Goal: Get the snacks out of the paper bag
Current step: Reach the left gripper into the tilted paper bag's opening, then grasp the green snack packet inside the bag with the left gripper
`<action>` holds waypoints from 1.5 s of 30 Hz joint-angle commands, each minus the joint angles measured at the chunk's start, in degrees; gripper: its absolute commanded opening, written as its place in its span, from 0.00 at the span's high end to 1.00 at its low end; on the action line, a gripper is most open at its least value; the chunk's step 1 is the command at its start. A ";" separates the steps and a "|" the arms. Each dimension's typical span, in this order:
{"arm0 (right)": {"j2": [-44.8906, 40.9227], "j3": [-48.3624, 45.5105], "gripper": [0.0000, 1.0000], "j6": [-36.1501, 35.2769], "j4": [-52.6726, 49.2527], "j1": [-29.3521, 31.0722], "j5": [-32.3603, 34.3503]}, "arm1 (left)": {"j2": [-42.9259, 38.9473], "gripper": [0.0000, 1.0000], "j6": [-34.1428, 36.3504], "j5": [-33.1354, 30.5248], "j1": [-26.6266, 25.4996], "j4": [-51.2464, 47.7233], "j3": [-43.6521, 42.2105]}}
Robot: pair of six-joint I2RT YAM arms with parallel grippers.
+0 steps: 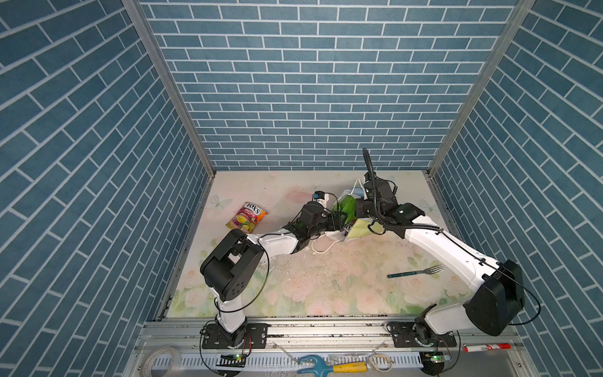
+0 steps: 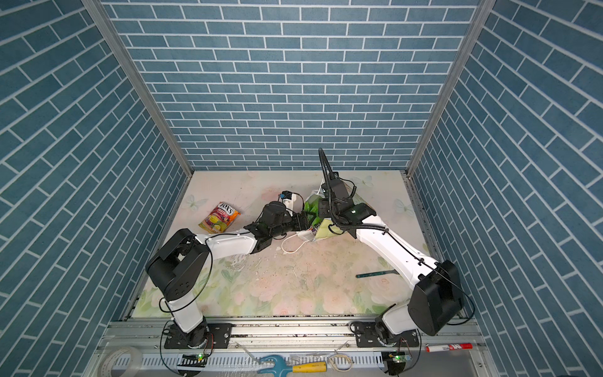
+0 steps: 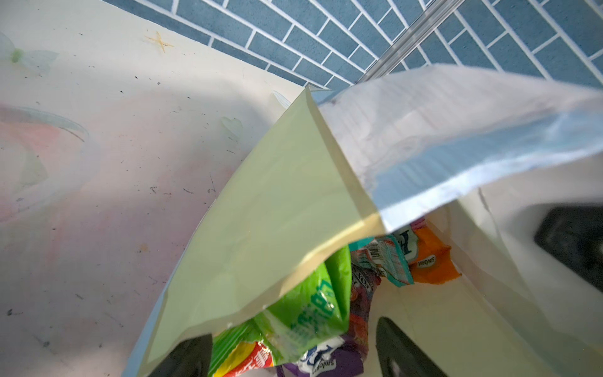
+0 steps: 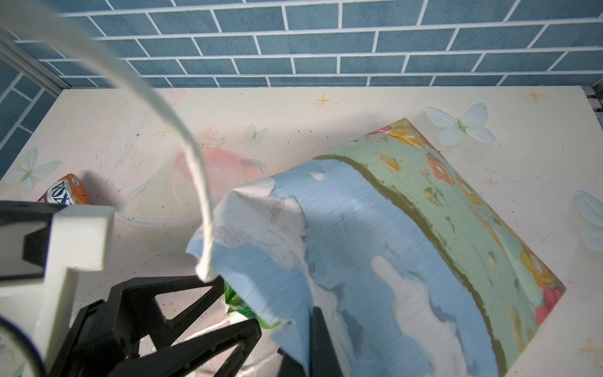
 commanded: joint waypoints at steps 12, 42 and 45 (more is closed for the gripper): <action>-4.47 -0.53 1.00 4.18 1.99 1.06 -2.02 | 1.00 0.15 4.58 -4.48 -0.12 -6.58 4.21; -4.15 -1.64 1.00 5.19 2.34 1.97 -2.37 | 2.15 0.88 7.47 -8.15 -0.04 -11.82 7.54; -4.14 -1.77 1.00 5.19 2.34 2.05 -2.29 | 1.44 0.93 7.47 -8.12 -0.07 -12.04 7.27</action>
